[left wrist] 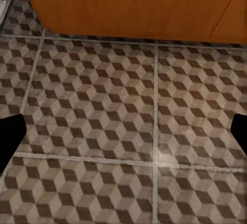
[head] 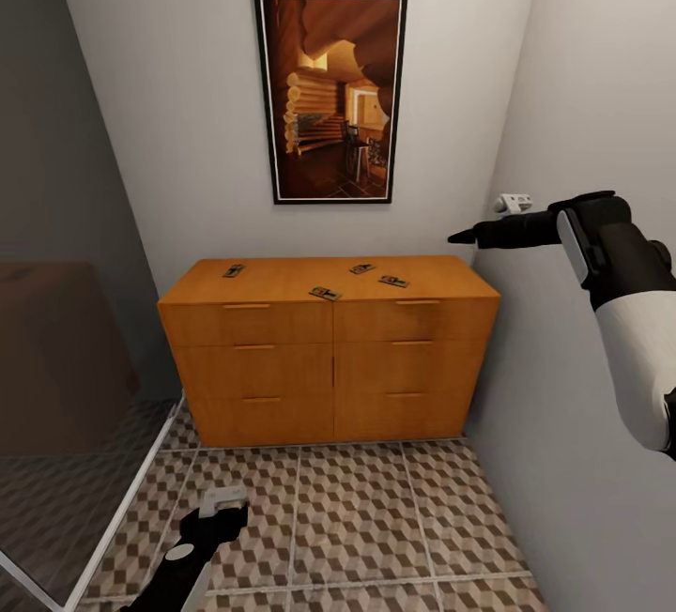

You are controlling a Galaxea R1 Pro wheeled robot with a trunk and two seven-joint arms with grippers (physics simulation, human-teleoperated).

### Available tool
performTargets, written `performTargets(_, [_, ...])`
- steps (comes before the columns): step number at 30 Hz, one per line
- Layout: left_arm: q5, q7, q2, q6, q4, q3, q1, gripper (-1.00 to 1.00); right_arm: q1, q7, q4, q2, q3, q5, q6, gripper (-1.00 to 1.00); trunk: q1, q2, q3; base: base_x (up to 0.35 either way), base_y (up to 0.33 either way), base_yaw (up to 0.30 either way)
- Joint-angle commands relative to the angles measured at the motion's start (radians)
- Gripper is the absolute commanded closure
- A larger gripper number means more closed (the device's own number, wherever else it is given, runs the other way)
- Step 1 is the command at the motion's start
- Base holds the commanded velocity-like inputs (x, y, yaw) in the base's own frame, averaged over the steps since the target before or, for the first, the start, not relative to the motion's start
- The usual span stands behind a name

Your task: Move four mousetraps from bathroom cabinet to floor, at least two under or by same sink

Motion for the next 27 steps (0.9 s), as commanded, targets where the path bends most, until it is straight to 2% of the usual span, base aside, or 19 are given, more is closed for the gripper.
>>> performTargets(1, [0.000, 0.001, -0.001, 0.006, -0.002, 0.003, 0.000, -1.00, -0.001, 0.004, -0.001, -0.002, 0.003, 0.005, 0.003, -1.00, 0.000, -0.001, -0.001, 0.015, -0.200, 0.000])
performTargets(8, [0.000, 0.001, -0.001, 0.006, -0.002, 0.004, 0.000, -1.00, 0.002, 0.005, 0.002, -0.002, 0.013, 0.029, 0.002, -1.00, 0.000, -0.001, -0.001, 0.035, -0.093, 0.000])
performTargets(23, [0.000, 0.001, -0.001, 0.006, 0.014, 0.004, 0.000, -1.00, 0.013, 0.006, 0.011, 0.006, 0.027, 0.031, 0.001, -1.00, 0.000, -0.001, -0.001, 0.010, -0.004, 0.000])
performTargets(27, [0.000, 0.001, -0.001, 0.006, 0.016, 0.004, 0.001, -1.00, 0.013, 0.005, 0.011, 0.015, 0.087, 0.031, 0.001, -1.00, 0.000, -0.001, -0.001, 0.137, 0.000, 0.000])
